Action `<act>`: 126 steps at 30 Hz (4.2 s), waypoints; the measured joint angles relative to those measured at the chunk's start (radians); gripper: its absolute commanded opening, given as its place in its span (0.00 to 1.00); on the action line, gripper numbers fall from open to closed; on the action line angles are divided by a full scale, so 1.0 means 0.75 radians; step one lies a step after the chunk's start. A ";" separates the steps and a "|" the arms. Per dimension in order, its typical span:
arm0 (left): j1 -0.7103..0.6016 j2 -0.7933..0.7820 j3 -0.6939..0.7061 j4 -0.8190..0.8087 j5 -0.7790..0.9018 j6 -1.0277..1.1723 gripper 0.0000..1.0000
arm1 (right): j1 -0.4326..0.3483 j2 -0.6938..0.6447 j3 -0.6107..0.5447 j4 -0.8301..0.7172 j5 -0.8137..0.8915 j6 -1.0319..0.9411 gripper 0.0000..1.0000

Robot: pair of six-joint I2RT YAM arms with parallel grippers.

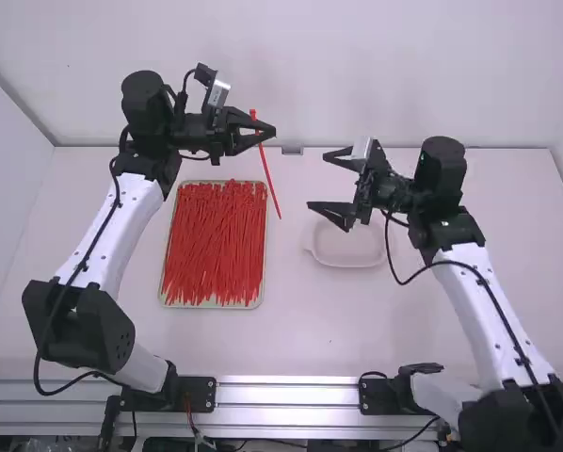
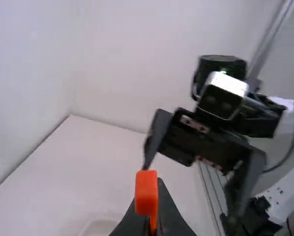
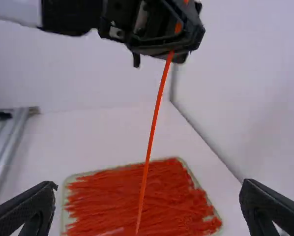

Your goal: Fasten the cable tie

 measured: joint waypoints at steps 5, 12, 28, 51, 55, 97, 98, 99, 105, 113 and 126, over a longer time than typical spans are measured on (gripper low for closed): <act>0.000 0.000 0.000 0.009 0.026 0.027 0.02 | -0.060 0.176 0.000 0.273 -0.275 0.110 1.00; -0.040 0.000 0.000 0.044 0.031 0.037 0.02 | 0.010 0.330 -0.001 0.613 -0.397 0.318 1.00; -0.139 0.000 0.000 0.060 0.017 0.035 0.02 | 0.203 0.359 -0.001 0.712 -0.184 0.472 0.48; -0.089 0.000 0.000 0.198 -0.015 0.001 0.79 | 0.168 0.359 -0.001 0.819 -0.150 0.539 0.00; -0.085 0.000 0.000 0.346 -0.012 -0.073 0.75 | 0.168 0.359 -0.001 0.958 -0.150 0.608 0.00; -0.097 0.000 0.000 0.749 -0.123 -0.546 0.20 | 0.220 0.359 -0.001 1.093 0.014 0.764 0.00; -0.100 0.000 0.000 0.749 -0.123 -0.545 0.18 | 0.223 0.359 -0.001 1.093 0.016 0.762 0.00; -0.102 0.000 0.000 0.748 -0.123 -0.547 0.05 | 0.224 0.359 -0.001 1.093 0.018 0.765 0.00; -0.102 0.000 0.000 0.746 -0.123 -0.546 0.02 | 0.224 0.359 -0.001 1.093 0.018 0.765 0.00; -0.102 0.000 0.000 0.652 -0.130 -0.546 0.02 | 0.224 0.359 0.000 1.093 0.018 0.767 1.00; -0.015 0.000 0.000 0.312 -0.159 -0.545 0.02 | 0.278 0.359 -0.001 1.052 -0.243 0.517 1.00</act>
